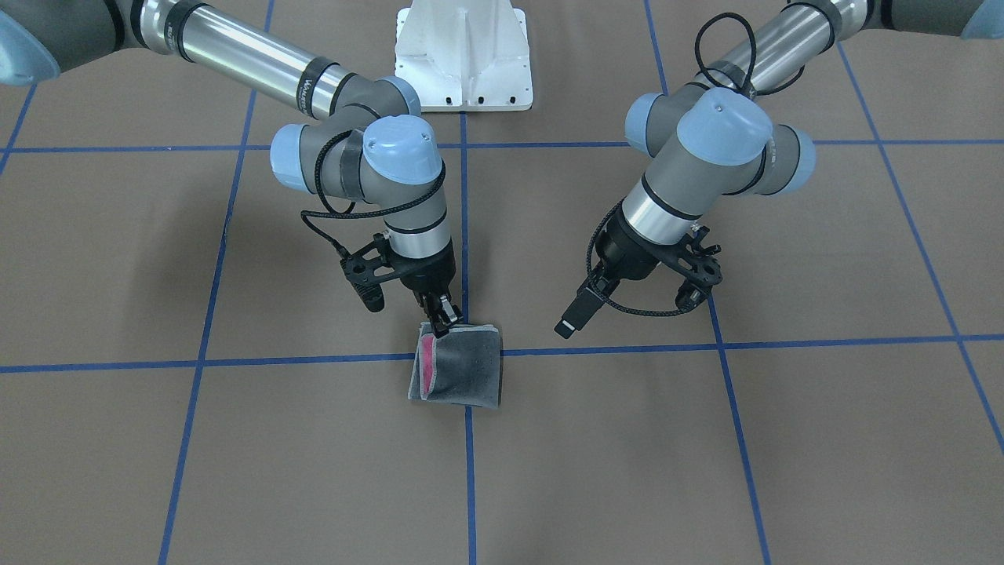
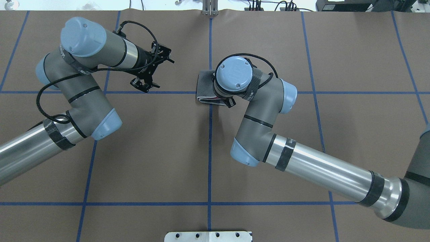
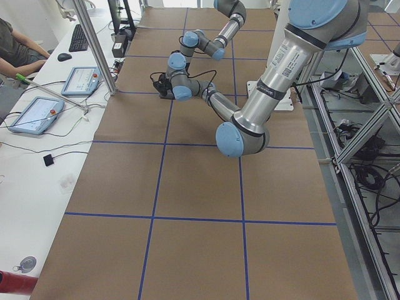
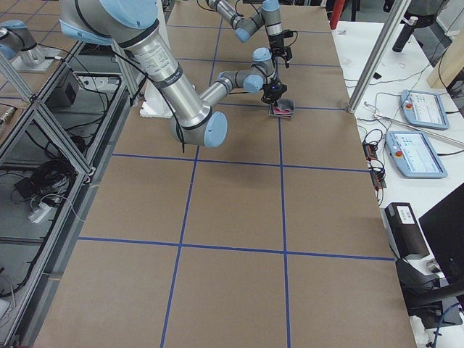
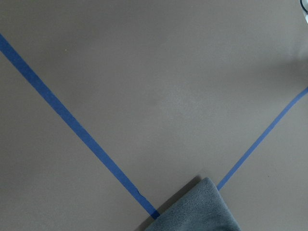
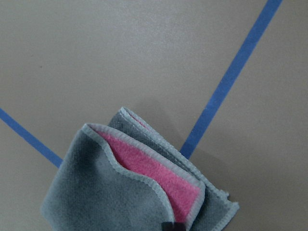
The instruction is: Fold towel twice with both arms
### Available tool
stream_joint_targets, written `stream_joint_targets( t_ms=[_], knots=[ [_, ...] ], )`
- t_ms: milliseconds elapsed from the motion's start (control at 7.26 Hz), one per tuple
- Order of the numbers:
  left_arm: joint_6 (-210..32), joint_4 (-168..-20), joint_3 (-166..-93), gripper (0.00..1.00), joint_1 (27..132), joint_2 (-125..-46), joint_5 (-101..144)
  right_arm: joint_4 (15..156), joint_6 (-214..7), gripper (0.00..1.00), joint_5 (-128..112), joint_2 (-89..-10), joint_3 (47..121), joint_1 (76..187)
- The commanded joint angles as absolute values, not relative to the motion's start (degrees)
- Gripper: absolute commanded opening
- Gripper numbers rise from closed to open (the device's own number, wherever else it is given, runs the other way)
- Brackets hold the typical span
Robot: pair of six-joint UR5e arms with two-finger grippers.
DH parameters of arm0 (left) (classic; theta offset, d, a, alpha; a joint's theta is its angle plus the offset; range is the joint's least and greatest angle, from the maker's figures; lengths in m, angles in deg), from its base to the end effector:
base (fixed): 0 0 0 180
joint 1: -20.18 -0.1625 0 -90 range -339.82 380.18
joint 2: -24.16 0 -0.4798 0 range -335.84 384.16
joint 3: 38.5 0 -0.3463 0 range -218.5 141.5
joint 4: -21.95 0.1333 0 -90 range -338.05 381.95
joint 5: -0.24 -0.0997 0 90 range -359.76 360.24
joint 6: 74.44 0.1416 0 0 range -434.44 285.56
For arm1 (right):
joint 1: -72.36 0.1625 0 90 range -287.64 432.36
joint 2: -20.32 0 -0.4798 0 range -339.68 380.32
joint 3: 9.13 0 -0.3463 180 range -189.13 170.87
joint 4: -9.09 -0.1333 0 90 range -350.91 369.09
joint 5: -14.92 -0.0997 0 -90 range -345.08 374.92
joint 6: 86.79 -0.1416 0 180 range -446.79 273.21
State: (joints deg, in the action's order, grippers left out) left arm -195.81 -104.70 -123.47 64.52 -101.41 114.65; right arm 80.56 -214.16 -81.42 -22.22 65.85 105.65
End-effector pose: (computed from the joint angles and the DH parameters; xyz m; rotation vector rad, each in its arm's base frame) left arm 0.4733 -0.5671 0.3349 -0.2523 1.2343 -0.9021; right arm -0.6191 -0.5473 0.3123 -0.1425 -0.9347 1.0970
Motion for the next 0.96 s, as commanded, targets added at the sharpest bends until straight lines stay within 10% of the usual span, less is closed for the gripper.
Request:
stream_joint_targets(
  t_ms=[0, 827],
  knots=[
    [-195.9, -104.7, -123.1, 1.00, 64.2, -101.7, 114.2, 80.9, -213.2, 0.00, -82.0, -22.4, 65.9, 106.8],
    [-196.3, -104.7, -122.4, 1.00, 62.6, -102.2, 111.6, 88.5, -210.0, 0.00, -81.1, -25.6, 71.8, 107.3]
  ],
)
